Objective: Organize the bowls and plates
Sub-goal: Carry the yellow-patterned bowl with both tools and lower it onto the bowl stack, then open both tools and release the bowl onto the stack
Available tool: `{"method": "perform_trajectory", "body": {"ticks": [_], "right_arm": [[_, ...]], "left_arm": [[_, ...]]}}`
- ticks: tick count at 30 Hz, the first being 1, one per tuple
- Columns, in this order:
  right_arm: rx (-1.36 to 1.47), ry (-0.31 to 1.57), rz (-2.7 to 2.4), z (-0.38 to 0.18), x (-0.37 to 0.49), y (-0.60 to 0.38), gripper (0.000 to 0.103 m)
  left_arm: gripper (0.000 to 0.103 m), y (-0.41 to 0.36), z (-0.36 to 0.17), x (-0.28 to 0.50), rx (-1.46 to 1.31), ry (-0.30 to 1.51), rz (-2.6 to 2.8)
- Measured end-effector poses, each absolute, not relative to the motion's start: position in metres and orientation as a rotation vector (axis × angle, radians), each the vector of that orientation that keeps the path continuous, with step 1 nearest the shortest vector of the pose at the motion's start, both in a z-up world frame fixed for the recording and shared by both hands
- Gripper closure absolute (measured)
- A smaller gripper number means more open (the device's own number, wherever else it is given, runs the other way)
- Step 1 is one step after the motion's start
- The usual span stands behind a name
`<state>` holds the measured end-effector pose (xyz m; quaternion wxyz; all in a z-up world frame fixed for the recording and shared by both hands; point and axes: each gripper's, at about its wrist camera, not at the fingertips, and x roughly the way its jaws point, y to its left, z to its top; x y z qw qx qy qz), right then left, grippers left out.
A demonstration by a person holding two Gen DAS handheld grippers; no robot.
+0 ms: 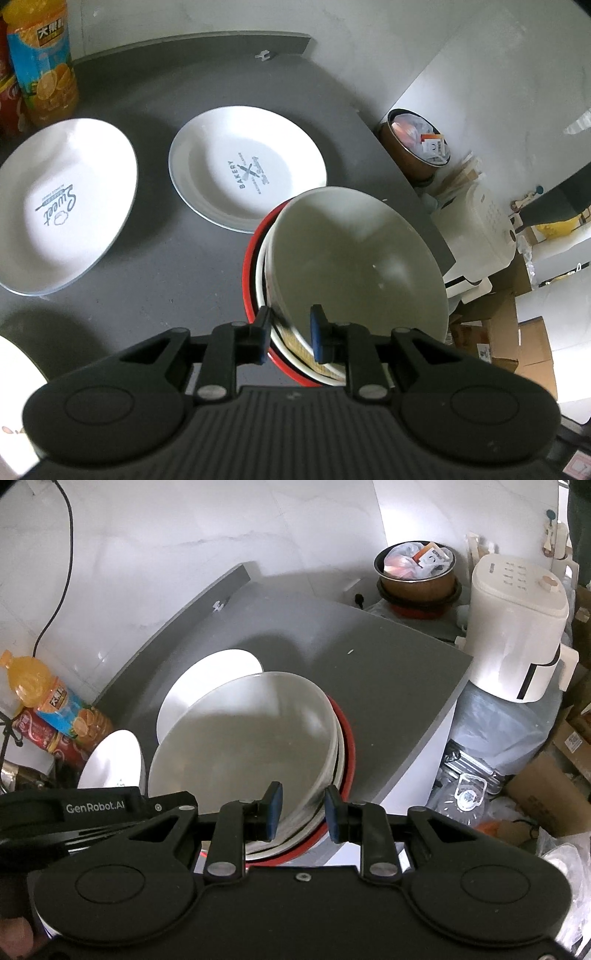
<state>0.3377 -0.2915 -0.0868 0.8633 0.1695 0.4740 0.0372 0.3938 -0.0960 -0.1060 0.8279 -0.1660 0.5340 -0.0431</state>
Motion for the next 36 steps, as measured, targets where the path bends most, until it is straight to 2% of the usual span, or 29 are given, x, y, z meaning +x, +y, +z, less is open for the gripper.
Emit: {"method": "perform_trajectory", "body": {"ticks": [5,7,12,14,23,25,28,36], "right_arm": [[0.354,1.003,0.073,-0.090,0.332,-0.291,0.075],[0.352,1.000,0.070,-0.091,0.329,-0.291,0.074],[0.345,1.003,0.067,-0.088,0.325,-0.289,0.069],[0.340,1.002,0.065,-0.085,0.323,-0.289,0.061],[0.326,1.016,0.099,-0.074,0.315,-0.280,0.040],[0.321,1.021,0.113,-0.071,0.313,-0.276,0.037],[0.312,1.023,0.140,-0.067,0.312,-0.270,0.027],[0.271,1.026,0.197,-0.062,0.308,-0.248,0.021]], "left_arm": [[0.083,-0.098,-0.109,0.390,-0.338,1.140,-0.089],[0.076,-0.093,-0.113,0.390,-0.361,1.148,-0.080],[0.071,-0.087,-0.116,0.387,-0.398,1.154,-0.074],[0.068,-0.085,-0.114,0.385,-0.408,1.144,-0.075],[0.050,-0.081,-0.100,0.376,-0.374,1.131,-0.053],[0.040,-0.078,-0.098,0.372,-0.359,1.128,-0.044],[0.029,-0.075,-0.095,0.366,-0.290,1.119,-0.006],[0.017,-0.043,-0.089,0.344,-0.301,1.109,0.035]]}}
